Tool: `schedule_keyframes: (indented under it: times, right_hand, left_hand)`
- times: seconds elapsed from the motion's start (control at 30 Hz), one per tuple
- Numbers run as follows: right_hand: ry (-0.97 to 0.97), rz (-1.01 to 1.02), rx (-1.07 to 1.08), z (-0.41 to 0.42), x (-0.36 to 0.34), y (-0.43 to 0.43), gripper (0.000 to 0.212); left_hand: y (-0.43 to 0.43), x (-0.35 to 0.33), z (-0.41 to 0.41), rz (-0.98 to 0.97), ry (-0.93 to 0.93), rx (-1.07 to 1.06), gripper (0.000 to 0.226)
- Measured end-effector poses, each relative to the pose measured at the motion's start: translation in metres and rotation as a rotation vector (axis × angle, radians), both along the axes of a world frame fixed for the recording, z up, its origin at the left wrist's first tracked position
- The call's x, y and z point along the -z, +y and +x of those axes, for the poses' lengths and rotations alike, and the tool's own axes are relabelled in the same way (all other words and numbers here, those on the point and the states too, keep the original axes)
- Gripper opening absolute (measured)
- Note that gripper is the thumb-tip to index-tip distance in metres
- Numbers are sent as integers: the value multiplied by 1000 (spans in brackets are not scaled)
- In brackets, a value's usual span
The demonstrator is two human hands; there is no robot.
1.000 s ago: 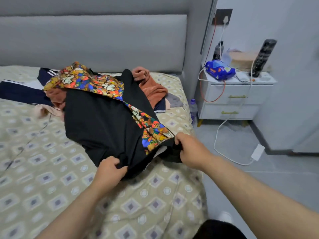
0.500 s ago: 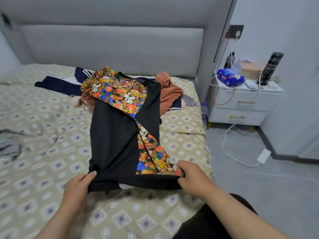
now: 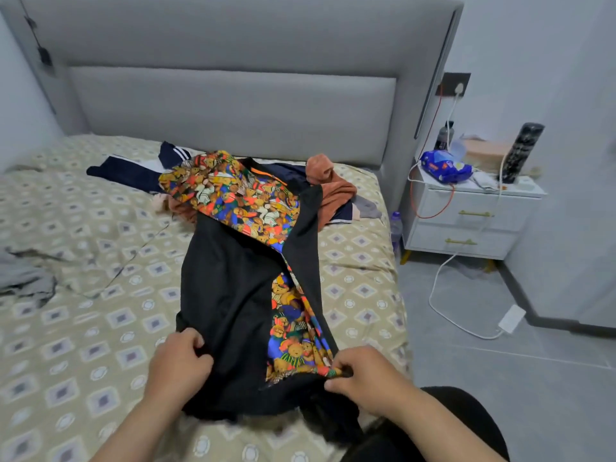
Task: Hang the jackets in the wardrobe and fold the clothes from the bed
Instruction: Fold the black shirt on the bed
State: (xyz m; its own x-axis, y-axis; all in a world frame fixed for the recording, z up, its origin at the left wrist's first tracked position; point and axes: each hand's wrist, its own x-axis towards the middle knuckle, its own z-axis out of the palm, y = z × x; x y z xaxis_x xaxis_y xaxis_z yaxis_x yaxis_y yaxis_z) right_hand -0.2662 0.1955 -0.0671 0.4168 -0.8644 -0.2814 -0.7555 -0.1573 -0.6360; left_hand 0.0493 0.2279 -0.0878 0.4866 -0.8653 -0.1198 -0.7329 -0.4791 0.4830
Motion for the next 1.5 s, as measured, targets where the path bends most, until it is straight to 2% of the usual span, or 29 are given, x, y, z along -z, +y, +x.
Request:
schedule_keyframes:
  times: [0.1,0.17,0.23,0.3,0.37,0.47,0.67,0.77,0.87,0.93,1.1,1.23,1.37,1.43,1.5]
  right_hand:
    - [-55,100,-106,7,-2,5,23]
    - [-100,170,-118,10,-4,6,19]
    - [-176,264,-42,9,-7,5,16]
    - [-275,339,78,5,-11,0,23]
    - [-352,359,181,-1,-14,-8,25]
    - [-407,324,306,-11,-15,-22,15]
    - [-446,287,374,-23,-9,-54,17]
    - [-458,262,407,-30,-6,-68,13]
    - [-458,250,441,-39,-7,-84,10]
    - [-461,252,468,-45,-7,-95,10]
    - [-469,225,500,-54,-13,-122,11]
    - [-549,164,551,-51,-23,-148,11]
    - [-554,17,546,-39,-38,-181,12]
    - [-543,-37,555,-35,-41,-196,18]
    - [-537,-29,588,-36,-32,-210,17]
  left_hand:
    - [-35,-19,-32,-137,146,122,8]
    - [-63,-23,-54,-100,254,216,8]
    - [-91,-24,-72,-42,409,246,15]
    - [-115,-25,-86,-25,552,238,22]
    - [-133,-23,-97,-9,665,209,33]
    - [-154,-13,-104,-5,845,82,43]
    - [-185,3,-107,-235,836,-118,65]
    - [-213,8,-110,-304,1117,-436,77]
    - [-241,10,-111,-322,1421,-517,59]
    - [-259,7,-112,-378,1436,-508,48]
    - [-293,-7,-101,-516,1255,-605,29]
    - [-302,-4,-119,-425,971,-381,33]
    - [-294,-3,-173,-393,1020,-95,13]
    - [-287,5,-205,-281,1110,44,13]
    - [-276,11,-233,-180,1237,96,22]
